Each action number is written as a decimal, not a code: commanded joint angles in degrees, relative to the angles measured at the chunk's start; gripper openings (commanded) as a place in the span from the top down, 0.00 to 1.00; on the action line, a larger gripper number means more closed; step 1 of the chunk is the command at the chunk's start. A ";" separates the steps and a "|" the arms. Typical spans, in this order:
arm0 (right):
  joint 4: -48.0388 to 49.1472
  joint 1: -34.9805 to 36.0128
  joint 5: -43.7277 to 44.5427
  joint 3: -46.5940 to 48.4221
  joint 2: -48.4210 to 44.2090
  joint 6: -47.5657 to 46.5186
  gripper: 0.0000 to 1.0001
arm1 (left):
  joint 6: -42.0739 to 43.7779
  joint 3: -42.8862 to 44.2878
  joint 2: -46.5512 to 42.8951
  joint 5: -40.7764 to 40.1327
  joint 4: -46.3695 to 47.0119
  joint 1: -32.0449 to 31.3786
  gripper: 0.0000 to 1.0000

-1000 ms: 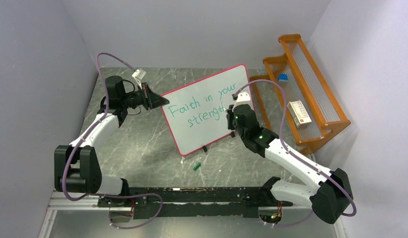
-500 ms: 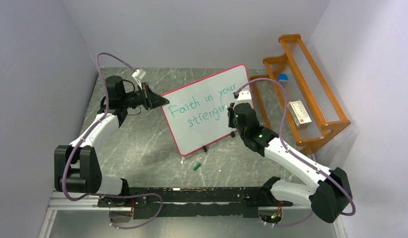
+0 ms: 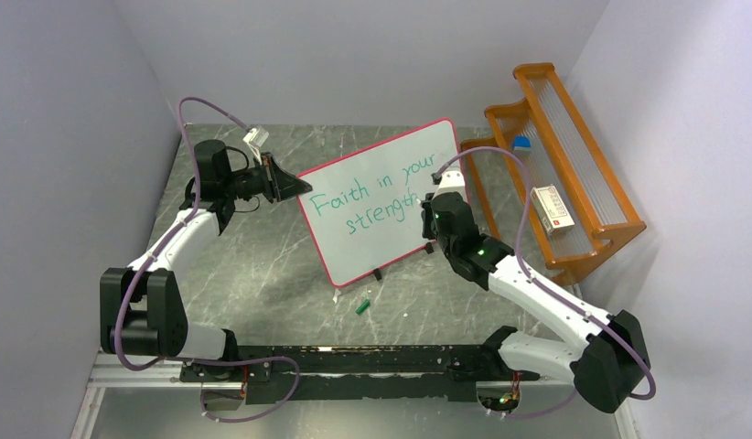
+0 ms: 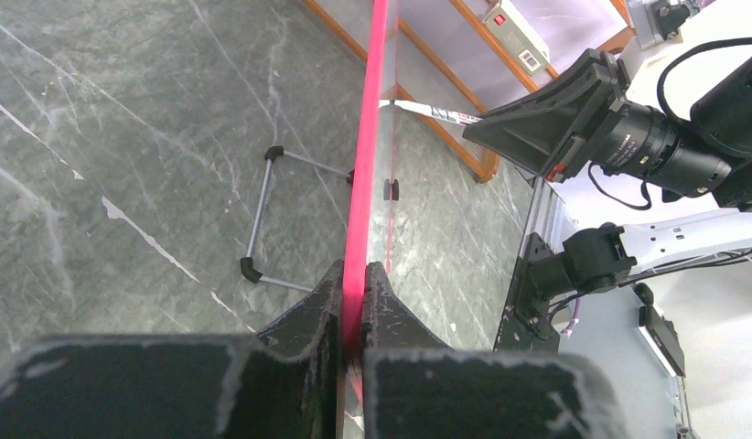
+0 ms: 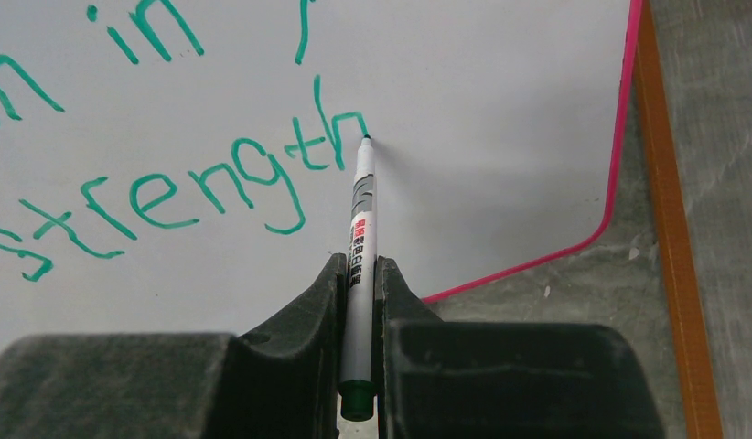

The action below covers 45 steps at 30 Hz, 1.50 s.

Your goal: Write a sentence on the whiteboard

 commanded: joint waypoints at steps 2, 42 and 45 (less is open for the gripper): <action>-2.13 -0.47 -0.57 -1.57 -1.37 1.41 1.00 | 4.72 -0.75 2.37 -4.43 -5.52 -1.09 0.95; 4.57 -3.89 -0.95 -2.71 0.69 0.09 1.00 | 5.02 -0.60 2.58 -4.74 -6.06 -1.09 0.95; 4.38 -4.08 -1.17 -2.84 0.76 0.05 1.00 | 5.04 -0.55 2.66 -4.75 -6.20 -1.09 0.95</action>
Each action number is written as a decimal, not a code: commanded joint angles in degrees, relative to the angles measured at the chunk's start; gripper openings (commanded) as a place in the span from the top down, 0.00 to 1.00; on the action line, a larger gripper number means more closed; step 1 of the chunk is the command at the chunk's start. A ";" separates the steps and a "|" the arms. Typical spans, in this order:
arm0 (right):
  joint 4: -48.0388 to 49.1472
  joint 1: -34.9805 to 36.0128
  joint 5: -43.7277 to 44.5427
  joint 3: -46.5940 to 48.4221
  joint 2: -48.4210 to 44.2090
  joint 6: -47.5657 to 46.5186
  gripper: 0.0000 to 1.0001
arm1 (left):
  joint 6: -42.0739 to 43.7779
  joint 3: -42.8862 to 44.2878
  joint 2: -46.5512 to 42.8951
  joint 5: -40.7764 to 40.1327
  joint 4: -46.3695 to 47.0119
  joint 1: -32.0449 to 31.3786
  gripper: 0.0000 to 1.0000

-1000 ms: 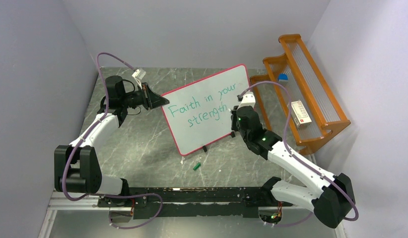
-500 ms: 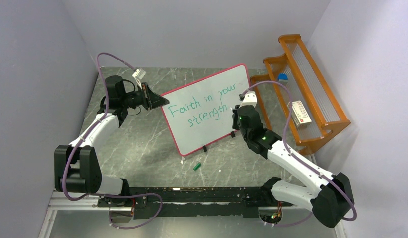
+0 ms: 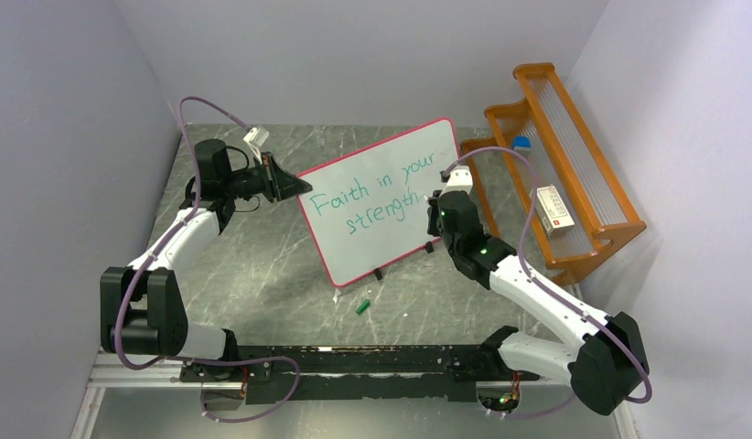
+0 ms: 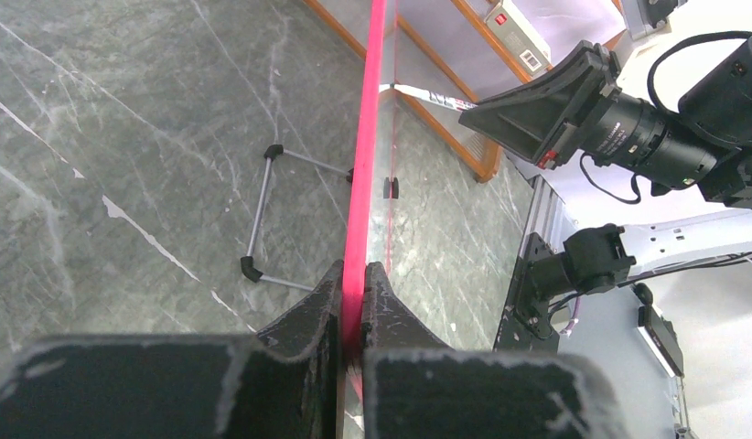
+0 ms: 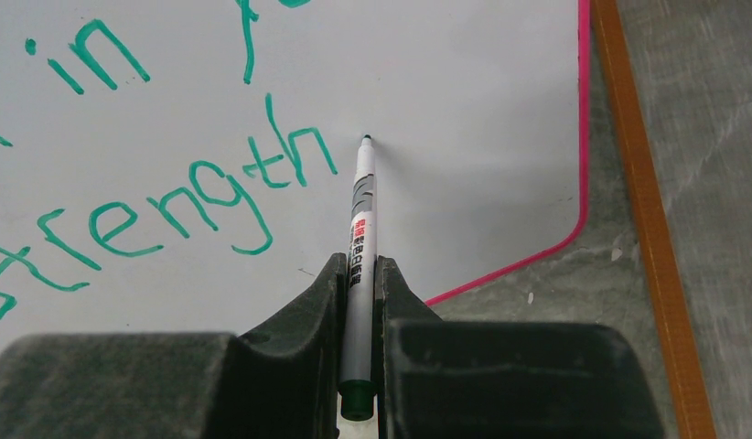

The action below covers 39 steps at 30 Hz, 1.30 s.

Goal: Write a sentence on the whiteboard
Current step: Write a sentence on the whiteboard, then close the whiteboard marker at the center of the board.

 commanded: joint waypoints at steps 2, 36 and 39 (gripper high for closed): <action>1.11 -0.92 -1.13 -0.88 0.51 -0.33 1.00 | 4.82 -0.92 2.39 -4.59 -5.60 -1.09 0.95; -17.81 -0.78 -1.68 2.08 -29.28 0.79 1.00 | 11.33 1.72 -29.17 -30.89 -34.34 -2.09 0.03; -18.92 -0.84 -2.11 2.01 -30.73 0.95 1.00 | 11.14 -1.08 -33.64 -30.43 -37.15 -3.55 0.04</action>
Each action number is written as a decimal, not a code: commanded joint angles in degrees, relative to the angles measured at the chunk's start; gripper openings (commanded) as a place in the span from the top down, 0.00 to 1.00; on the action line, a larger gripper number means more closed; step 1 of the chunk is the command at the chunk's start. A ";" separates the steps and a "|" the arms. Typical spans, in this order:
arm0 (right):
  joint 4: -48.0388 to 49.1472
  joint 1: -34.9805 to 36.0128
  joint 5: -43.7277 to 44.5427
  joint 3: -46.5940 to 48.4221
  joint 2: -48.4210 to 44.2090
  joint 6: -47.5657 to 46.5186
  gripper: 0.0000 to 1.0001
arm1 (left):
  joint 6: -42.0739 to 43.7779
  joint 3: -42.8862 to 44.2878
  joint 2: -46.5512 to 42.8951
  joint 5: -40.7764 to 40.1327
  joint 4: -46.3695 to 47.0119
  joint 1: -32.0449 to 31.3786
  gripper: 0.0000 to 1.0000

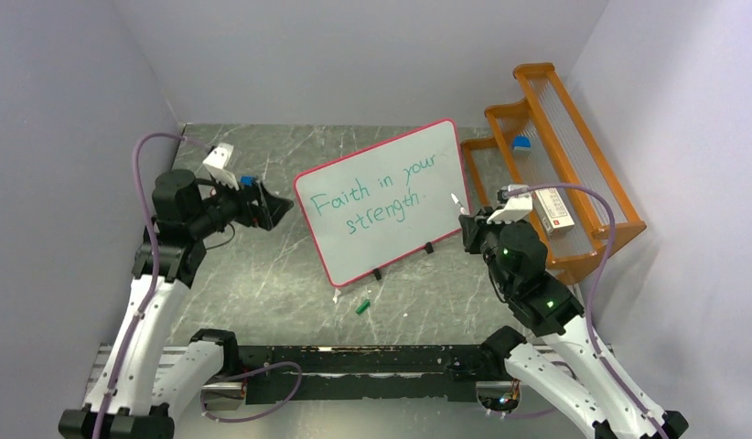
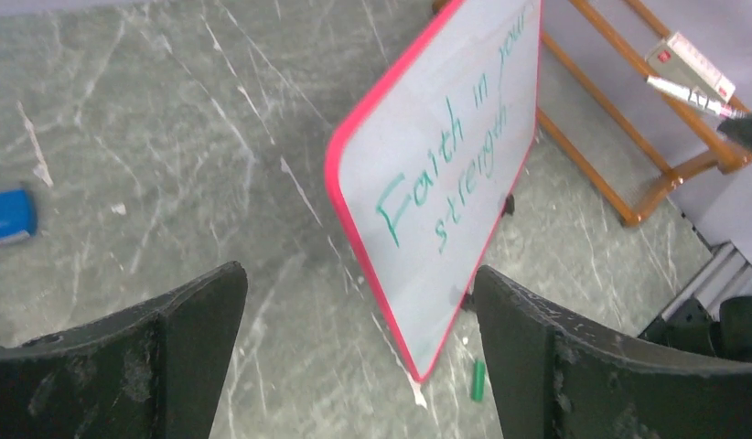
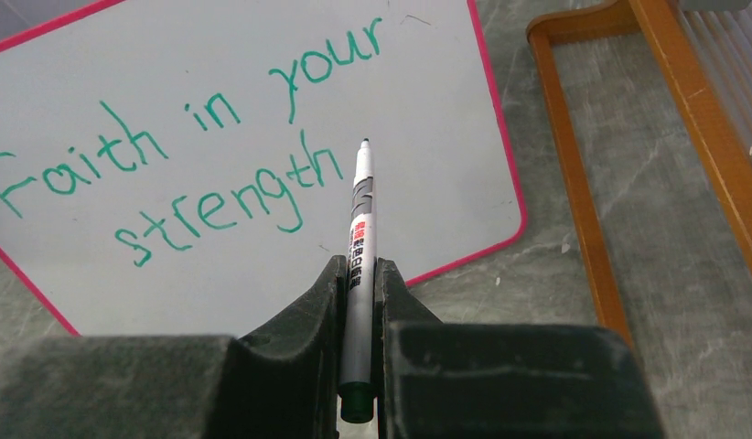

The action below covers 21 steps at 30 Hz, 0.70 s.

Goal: Write a sentence on the whiteboard
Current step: Close the whiteboard marker at the center of the board.

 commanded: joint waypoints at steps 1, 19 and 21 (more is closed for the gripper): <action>-2.39 -0.35 -1.17 0.93 -2.47 0.52 1.00 | 0.95 -4.36 -5.43 -0.93 -7.92 -2.38 0.04; -0.92 -0.37 -5.02 -1.33 -4.48 1.61 1.00 | -13.06 -17.85 -4.46 -28.32 -2.60 -42.28 0.17; -1.34 -0.40 -4.96 -1.14 -4.72 1.65 1.00 | -14.03 -17.09 -1.13 -33.72 -2.51 -48.07 0.18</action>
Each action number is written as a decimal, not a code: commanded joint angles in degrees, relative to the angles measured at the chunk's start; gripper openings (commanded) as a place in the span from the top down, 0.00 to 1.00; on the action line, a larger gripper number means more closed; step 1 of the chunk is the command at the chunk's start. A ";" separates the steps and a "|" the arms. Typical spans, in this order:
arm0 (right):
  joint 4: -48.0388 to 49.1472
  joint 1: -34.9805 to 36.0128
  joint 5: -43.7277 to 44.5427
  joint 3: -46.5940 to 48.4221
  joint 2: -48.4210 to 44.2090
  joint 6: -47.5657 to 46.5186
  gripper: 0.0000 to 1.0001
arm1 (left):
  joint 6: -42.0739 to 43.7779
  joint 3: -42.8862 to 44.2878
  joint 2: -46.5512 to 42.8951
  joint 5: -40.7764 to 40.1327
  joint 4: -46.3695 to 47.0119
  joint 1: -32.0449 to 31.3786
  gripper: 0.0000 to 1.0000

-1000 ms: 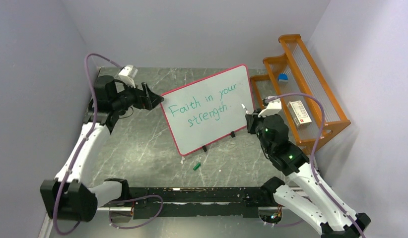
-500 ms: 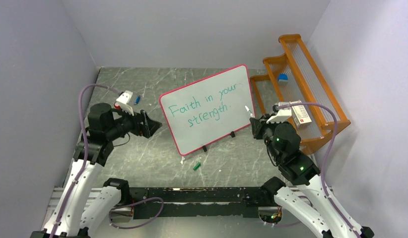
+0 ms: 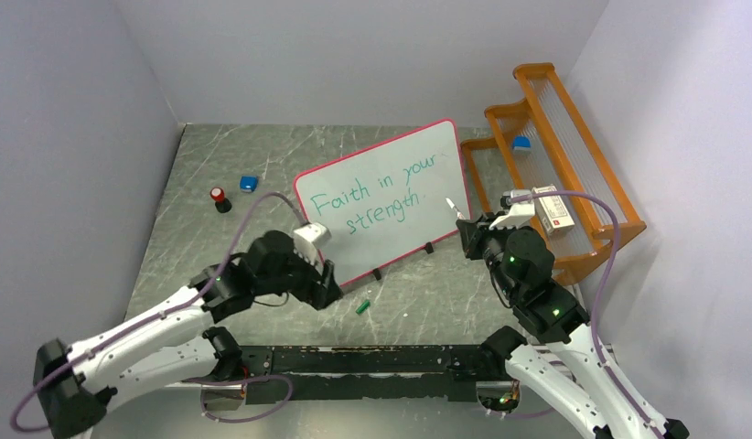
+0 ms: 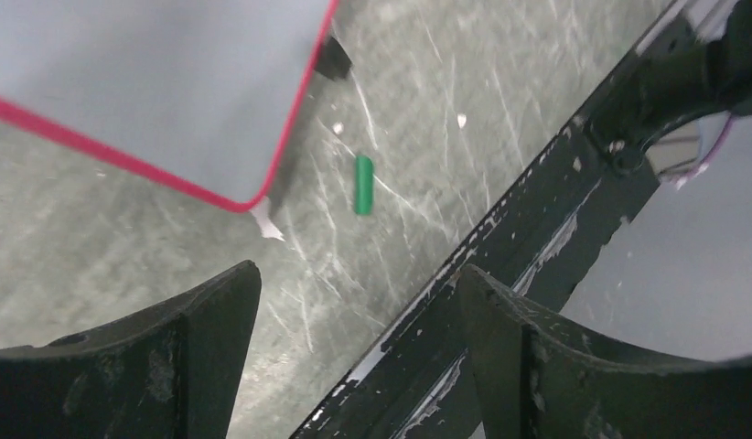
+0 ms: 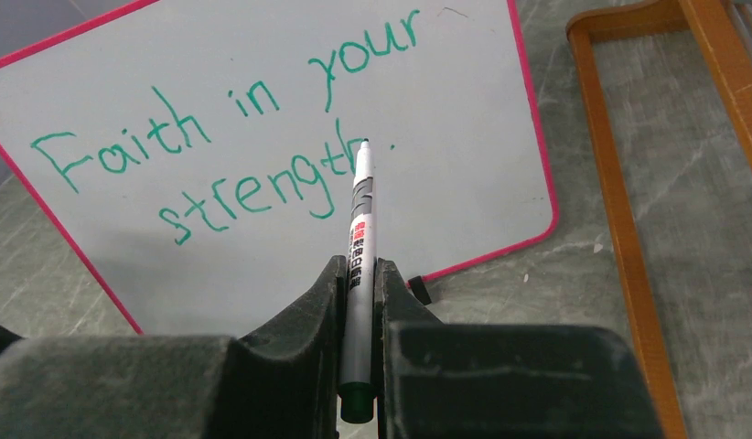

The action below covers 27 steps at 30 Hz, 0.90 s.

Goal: Write a sentence on the whiteboard
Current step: Close the whiteboard marker at the center of the board.

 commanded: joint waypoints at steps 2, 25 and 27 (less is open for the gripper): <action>-0.11 -0.34 -0.66 -0.23 -0.86 0.49 1.00 | -4.61 1.91 7.79 -17.99 2.83 -12.84 0.19; 0.47 -0.37 -1.84 -0.91 -1.56 0.74 1.00 | 0.33 16.62 46.26 -17.61 3.38 -22.34 0.60; 0.31 -0.33 -1.77 -0.93 -1.83 0.77 1.00 | 0.81 17.62 48.07 -16.92 3.26 -22.10 0.61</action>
